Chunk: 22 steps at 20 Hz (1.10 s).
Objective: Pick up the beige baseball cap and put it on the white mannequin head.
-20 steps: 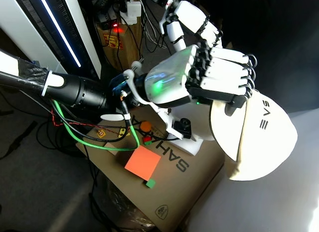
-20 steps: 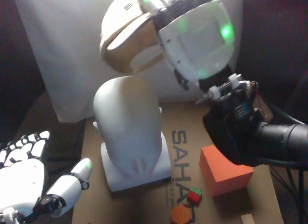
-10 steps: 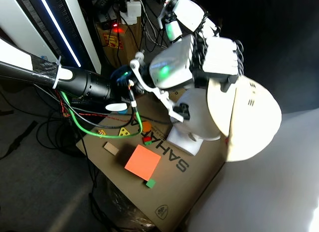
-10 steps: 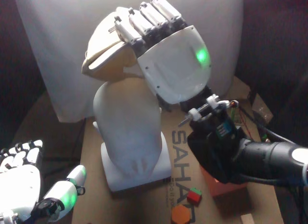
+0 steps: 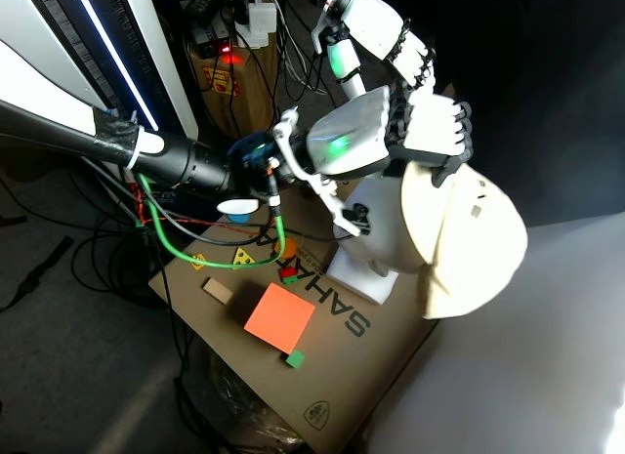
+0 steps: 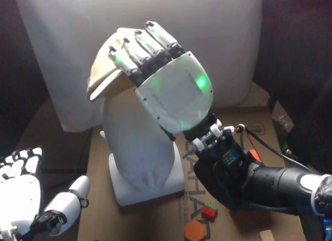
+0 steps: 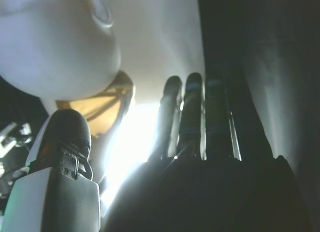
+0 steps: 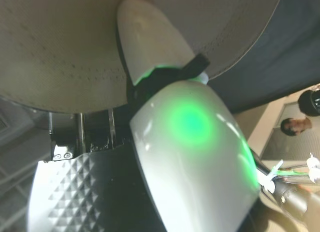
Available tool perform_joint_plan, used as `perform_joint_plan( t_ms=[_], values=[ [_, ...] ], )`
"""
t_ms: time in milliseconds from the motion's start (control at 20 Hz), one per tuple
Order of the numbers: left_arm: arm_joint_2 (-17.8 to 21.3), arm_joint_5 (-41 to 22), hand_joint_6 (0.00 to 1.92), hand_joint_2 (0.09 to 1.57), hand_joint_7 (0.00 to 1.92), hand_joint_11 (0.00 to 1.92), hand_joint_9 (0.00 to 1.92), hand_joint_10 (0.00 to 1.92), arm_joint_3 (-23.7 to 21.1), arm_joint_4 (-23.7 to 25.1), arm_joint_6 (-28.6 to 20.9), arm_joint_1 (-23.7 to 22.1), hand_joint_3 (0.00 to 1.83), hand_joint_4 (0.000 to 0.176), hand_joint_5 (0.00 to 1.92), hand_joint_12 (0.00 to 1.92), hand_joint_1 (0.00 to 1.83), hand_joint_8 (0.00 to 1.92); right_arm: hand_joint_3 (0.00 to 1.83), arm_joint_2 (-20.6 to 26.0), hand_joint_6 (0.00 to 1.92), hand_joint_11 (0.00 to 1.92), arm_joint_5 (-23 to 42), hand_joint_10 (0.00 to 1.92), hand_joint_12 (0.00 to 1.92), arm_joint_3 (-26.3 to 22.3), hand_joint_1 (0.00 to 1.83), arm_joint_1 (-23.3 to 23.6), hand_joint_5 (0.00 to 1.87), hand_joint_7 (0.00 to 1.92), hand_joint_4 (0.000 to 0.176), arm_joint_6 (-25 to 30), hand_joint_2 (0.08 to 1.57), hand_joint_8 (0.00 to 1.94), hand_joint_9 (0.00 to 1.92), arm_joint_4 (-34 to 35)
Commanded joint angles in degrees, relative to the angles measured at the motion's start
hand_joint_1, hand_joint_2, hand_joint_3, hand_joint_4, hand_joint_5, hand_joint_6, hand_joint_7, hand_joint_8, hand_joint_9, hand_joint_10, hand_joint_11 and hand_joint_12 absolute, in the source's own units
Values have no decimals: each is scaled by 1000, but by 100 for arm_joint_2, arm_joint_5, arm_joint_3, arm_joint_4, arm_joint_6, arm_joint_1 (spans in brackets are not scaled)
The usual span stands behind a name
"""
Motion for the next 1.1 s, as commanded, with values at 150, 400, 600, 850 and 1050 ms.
perform_joint_plan(
  t_ms=[150,400,600,850,1050],
  values=[
    [42,-562,1,1140,129,0,113,0,2,296,54,-48,0,0,133,479,0,2,0,-95,1199,663,755,1508,1684,142,1318,39,757,874,0,-61,1194,1186,756,92],
    [53,-564,2,1141,161,0,136,5,-9,244,10,-35,0,0,139,505,0,8,0,-365,1206,647,394,1384,1707,521,1193,390,782,898,0,82,1192,1269,731,178],
    [61,-565,5,1140,177,0,150,4,-10,245,4,0,0,0,153,549,0,3,1,-622,1192,637,250,1437,1706,1034,1220,711,796,882,0,318,1190,1253,718,271],
    [56,-584,4,1137,164,0,147,2,-6,246,-10,-7,0,0,157,555,0,1,0,-498,1187,643,164,1380,1696,782,1194,515,796,900,0,242,1188,1263,730,10],
    [56,-584,4,1134,180,0,166,2,-26,268,-11,40,0,0,171,571,0,2,0,-229,1152,666,996,1336,1663,285,1199,222,830,923,0,25,1172,1209,755,-213]
  ],
)
